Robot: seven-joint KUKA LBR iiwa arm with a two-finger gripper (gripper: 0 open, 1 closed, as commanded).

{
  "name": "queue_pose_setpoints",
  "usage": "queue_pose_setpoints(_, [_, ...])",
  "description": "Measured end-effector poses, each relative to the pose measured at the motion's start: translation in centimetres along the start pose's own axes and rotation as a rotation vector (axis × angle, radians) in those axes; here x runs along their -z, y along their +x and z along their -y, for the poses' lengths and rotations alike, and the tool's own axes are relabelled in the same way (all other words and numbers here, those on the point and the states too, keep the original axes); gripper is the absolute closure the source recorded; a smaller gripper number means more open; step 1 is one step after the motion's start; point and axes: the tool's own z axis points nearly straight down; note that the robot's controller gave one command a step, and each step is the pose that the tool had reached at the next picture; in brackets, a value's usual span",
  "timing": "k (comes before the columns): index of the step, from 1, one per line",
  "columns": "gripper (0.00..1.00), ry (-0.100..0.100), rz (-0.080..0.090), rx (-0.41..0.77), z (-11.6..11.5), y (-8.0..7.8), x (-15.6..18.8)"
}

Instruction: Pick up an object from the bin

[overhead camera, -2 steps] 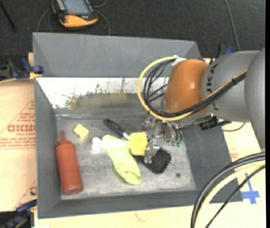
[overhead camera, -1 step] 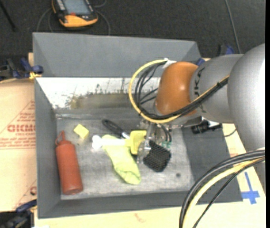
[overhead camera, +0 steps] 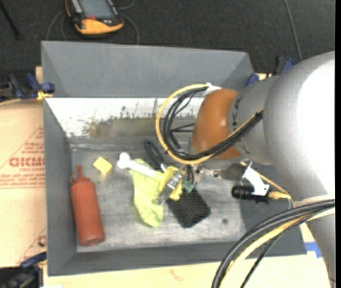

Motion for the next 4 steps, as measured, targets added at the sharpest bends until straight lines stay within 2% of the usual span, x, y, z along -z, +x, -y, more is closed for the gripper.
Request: queue_pose_setpoints(4, [1.0,0.001,-0.001,0.008,0.0,-0.03,0.0])
